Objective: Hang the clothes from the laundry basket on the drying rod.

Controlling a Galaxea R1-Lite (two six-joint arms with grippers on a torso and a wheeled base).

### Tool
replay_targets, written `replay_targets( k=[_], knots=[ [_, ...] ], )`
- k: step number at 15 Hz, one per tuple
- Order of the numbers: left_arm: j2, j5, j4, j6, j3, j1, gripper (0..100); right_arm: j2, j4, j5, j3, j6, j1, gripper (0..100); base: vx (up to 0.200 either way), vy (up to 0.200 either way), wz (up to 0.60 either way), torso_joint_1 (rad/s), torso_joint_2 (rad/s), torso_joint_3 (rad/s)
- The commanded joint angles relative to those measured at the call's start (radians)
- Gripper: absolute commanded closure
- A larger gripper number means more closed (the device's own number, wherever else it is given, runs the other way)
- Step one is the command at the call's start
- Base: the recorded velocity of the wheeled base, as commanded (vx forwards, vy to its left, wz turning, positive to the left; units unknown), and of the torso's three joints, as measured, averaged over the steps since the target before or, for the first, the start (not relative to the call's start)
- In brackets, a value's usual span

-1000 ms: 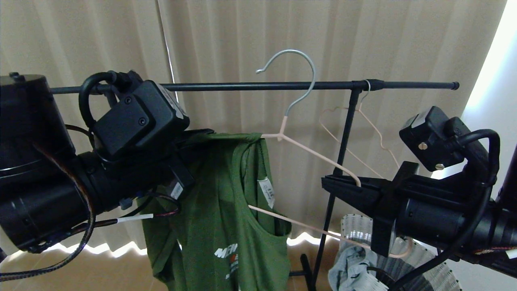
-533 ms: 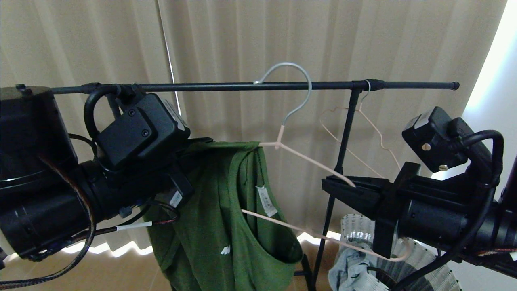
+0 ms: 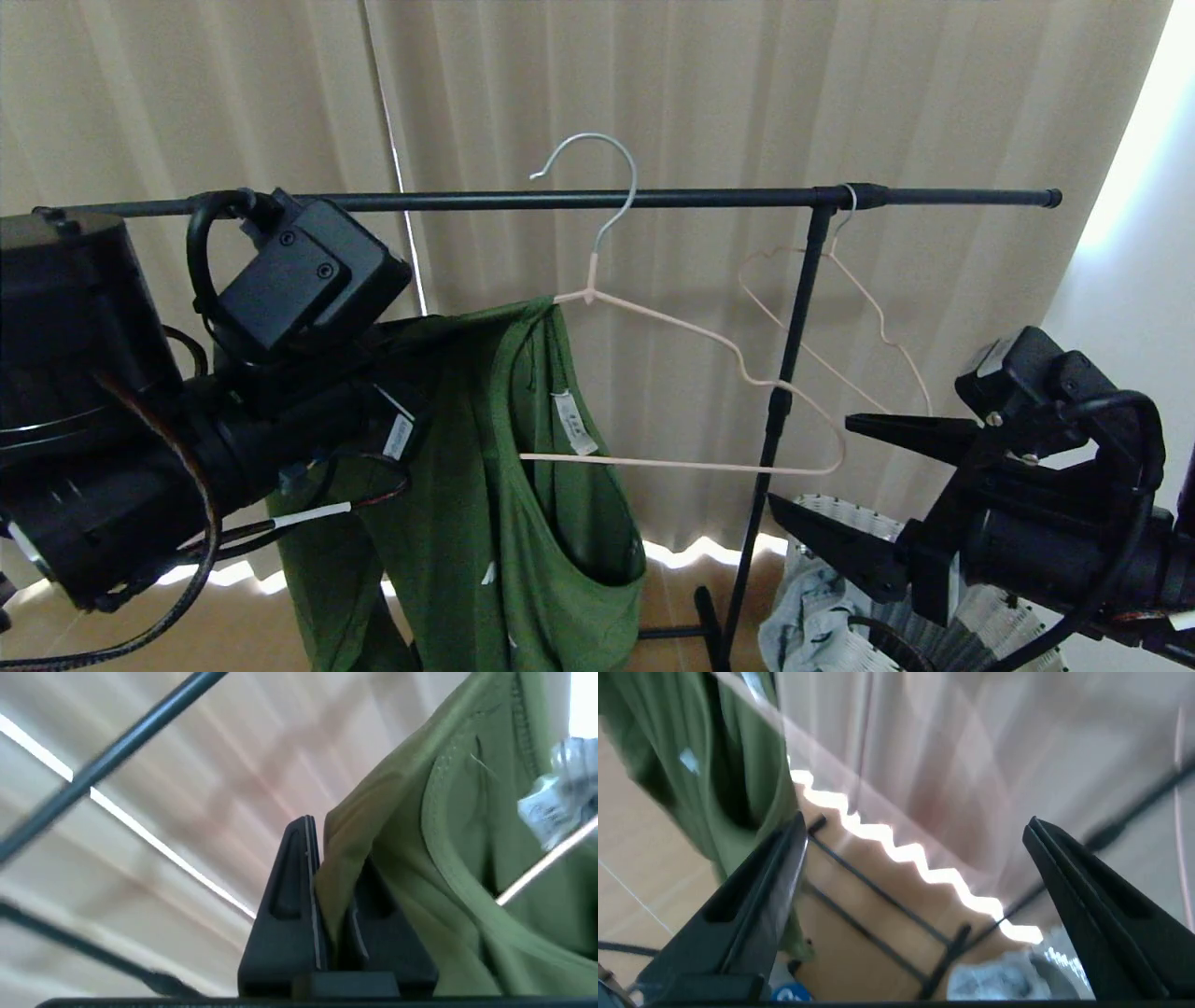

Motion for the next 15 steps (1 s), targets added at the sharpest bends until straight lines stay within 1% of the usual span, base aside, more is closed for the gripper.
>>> replay_targets(
  k=[1, 2, 3, 5, 7, 9, 11, 12, 15],
  knots=[
    [0.028, 0.038, -0.001, -0.034, -0.017, -0.001, 100, -0.031, -0.003, 0.004, 0.029, 0.001, -0.011, 0, 0.0, 0.0, 0.0, 0.0, 0.0, 0.0],
    [0.034, 0.057, -0.002, -0.052, -0.021, -0.003, 100, -0.029, -0.003, 0.005, 0.029, 0.001, -0.011, 0, 0.0, 0.0, 0.0, 0.0, 0.0, 0.0],
    [0.046, 0.091, -0.002, -0.101, -0.038, -0.009, 100, -0.023, -0.003, 0.007, 0.029, 0.001, -0.011, 0, 0.0, 0.0, 0.0, 0.0, 0.0, 0.0],
    [0.046, 0.097, -0.002, -0.172, -0.066, -0.032, 100, -0.002, -0.004, 0.008, 0.027, 0.001, -0.008, 0, 0.0, 0.0, 0.0, 0.0, 0.0, 0.0],
    [0.041, 0.094, -0.008, -0.218, -0.087, -0.047, 100, 0.028, -0.03, 0.008, 0.016, -0.001, -0.002, 0, 0.0, 0.0, 0.0, 0.0, 0.0, 0.0],
    [0.043, 0.093, -0.062, -0.222, -0.084, -0.053, 100, 0.078, -0.11, 0.008, 0.013, -0.003, 0.001, 0, 0.0, 0.0, 0.0, 0.0, 0.0, 0.0],
    [0.044, 0.091, -0.088, -0.221, -0.084, -0.055, 100, 0.138, -0.187, 0.005, 0.006, -0.003, 0.001, 0, 0.0, 0.0, 0.0, 0.0, 0.0, 0.0],
    [0.043, 0.091, -0.09, -0.221, -0.084, -0.06, 100, 0.153, -0.205, 0.004, 0.0, -0.003, 0.001, 0, 0.0, 0.0, 0.0, 0.0, 0.0, 0.0],
    [0.037, 0.093, -0.09, -0.221, -0.081, -0.089, 100, 0.268, -0.319, -0.003, -0.057, -0.001, 0.001, 0, 0.0, 0.0, 0.0, 0.0, 0.0, 0.0]
  ],
)
